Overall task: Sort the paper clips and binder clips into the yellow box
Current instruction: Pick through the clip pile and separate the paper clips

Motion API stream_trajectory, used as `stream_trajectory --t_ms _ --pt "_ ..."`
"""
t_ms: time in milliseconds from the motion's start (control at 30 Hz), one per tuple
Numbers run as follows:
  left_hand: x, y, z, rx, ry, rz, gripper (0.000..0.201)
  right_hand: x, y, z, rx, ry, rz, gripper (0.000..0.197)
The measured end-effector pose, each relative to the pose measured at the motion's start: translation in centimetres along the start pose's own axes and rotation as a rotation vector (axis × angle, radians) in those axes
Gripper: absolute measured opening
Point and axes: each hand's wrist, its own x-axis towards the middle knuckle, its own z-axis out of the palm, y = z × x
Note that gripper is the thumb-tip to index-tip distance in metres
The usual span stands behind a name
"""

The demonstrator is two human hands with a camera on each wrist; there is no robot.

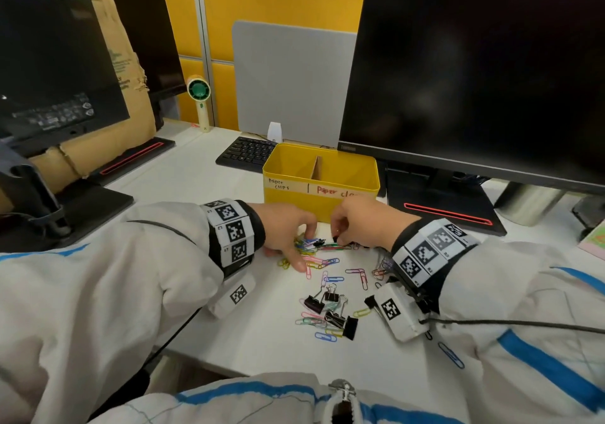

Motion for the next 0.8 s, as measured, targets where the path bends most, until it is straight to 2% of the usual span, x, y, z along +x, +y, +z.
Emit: stream_trajectory --t_ms 100,133,200,267,300,333,400,500,633,700,800 --pt "0.2 -0.4 0.3 -0.080 0.023 -0.021 0.049 0.1 0.6 -0.1 -0.152 -0.052 0.135 0.021" --pt "0.3 -0.4 0.4 -0.096 0.033 -0.026 0.045 0.1 0.8 0.0 -0.202 -0.019 0.162 0.022" --pt "0.5 -0.5 0.4 -0.107 0.044 -0.025 0.037 -0.2 1.0 0.1 -0.202 0.098 0.123 0.021" --pt "0.7 -0.6 0.5 -0.107 0.051 -0.024 0.029 -0.6 0.8 0.1 -0.033 0.184 -0.006 0.019" --pt "0.7 -0.6 0.5 -0.098 0.057 -0.025 0.027 -0.7 0.4 0.1 0.097 0.180 -0.072 0.017" --pt "0.7 -0.6 0.5 -0.083 0.066 -0.024 0.026 -0.8 -0.1 0.2 0.210 0.145 -0.118 0.016" --pt "0.6 -0.4 0.5 -0.056 0.079 -0.022 0.027 -0.9 -0.9 0.7 0.289 0.072 -0.147 0.013" --pt "0.6 -0.4 0.5 -0.032 0.099 -0.015 0.022 -0.6 -0.9 0.6 0.245 0.046 -0.070 0.011" --pt "0.2 -0.8 0.3 -0.024 0.139 -0.012 0.018 -0.5 0.0 -0.4 -0.019 0.092 0.141 0.020" --pt "-0.2 -1.1 -0.1 -0.060 0.175 0.000 0.016 -1.1 0.5 -0.8 -0.142 0.112 0.233 0.026" --pt "-0.8 -1.5 -1.1 -0.149 0.242 0.027 0.011 -2.1 1.0 -1.8 -0.185 0.112 0.291 0.028"
